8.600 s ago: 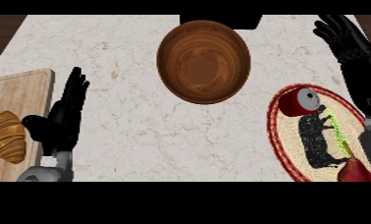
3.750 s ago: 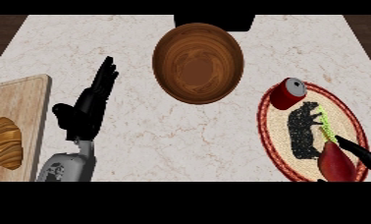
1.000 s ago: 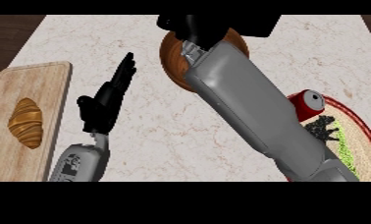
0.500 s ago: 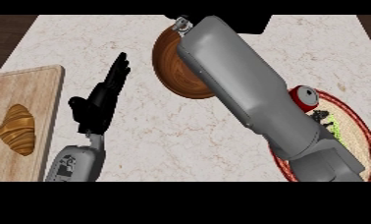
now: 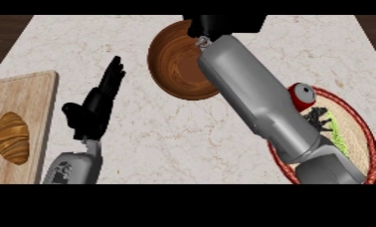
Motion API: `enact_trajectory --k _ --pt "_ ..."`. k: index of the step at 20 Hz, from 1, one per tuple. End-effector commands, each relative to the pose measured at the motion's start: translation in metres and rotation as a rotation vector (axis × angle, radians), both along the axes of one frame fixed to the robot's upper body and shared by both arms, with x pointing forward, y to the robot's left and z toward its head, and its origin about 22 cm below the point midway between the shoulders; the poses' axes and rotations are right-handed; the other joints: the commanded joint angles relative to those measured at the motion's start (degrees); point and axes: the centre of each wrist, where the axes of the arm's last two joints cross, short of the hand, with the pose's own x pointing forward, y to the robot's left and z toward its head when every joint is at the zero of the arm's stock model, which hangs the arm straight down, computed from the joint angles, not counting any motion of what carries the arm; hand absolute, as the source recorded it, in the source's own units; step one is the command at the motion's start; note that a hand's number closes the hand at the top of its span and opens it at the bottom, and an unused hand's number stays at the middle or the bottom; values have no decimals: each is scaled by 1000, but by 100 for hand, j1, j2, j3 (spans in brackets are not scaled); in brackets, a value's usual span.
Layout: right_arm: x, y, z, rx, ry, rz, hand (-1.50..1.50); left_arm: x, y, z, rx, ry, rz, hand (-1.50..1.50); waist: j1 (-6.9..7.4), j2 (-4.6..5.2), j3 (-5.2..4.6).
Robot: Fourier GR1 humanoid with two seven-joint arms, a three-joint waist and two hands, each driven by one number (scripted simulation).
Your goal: Pick the pear from the placemat and place it in the bowl
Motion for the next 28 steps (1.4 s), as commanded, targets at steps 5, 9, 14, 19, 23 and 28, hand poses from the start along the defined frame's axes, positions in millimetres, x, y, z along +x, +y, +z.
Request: enact_trajectory --k 5,9,14,19,23,28 --pt "4 -29 -32 352 116 -126 -150 3 12 8 8 3 -18 0 -23 4 8" --pt "-11 -29 -54 427 121 -2 -150 3 7 2 -11 4 8 0 -25 -2 6" --pt "-15 -32 -50 486 -106 104 -150 -1 -1 5 3 -5 16 0 -77 -8 8" --pt "-27 -29 -48 497 -292 111 -150 -2 8 3 -2 10 9 0 -163 -35 6" --pt "-32 -30 -18 600 -346 75 -150 -13 2 -18 -6 13 36 0 -178 -44 3" --pt "-62 -49 -12 709 -360 84 -150 -9 10 0 11 13 49 0 -274 -72 8"
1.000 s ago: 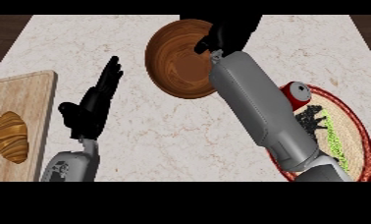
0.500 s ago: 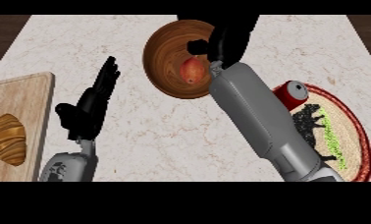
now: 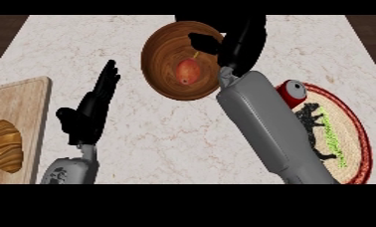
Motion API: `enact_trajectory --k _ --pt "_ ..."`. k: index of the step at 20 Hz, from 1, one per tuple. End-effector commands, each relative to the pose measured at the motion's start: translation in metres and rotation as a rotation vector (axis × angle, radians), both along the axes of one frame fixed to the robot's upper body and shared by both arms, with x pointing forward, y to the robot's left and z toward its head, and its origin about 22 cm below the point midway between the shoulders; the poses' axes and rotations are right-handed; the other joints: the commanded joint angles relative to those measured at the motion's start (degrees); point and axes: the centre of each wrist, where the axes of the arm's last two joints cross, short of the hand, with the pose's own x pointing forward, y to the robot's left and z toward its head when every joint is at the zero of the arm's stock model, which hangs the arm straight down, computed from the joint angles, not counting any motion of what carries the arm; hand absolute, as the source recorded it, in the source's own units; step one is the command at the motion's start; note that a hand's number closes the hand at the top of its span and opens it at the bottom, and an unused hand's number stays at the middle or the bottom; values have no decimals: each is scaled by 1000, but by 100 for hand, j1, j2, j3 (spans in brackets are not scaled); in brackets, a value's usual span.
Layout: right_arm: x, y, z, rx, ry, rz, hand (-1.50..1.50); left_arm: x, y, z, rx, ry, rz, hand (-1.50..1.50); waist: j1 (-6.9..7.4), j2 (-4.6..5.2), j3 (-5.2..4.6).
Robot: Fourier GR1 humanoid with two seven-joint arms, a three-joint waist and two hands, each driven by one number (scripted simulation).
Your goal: Pick the pear from the placemat and place it in the bowl
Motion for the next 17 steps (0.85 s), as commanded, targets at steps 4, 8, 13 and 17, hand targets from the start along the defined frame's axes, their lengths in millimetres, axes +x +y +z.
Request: enact_trajectory --k 4,8,13,17 --pt "-54 -10 -1 224 -51 0 -150 -1 4 10 -10 10 5 0 -16 -9 1" --pt "-92 -16 4 237 -69 72 -150 -10 -3 -17 -2 -2 -6 0 -25 5 -2" --pt "-113 -9 -21 243 -48 99 -150 15 2 7 -2 -20 -12 0 38 35 -1" --pt "-137 -33 -12 241 -61 97 -150 5 -15 -1 -11 8 -4 0 19 31 0"
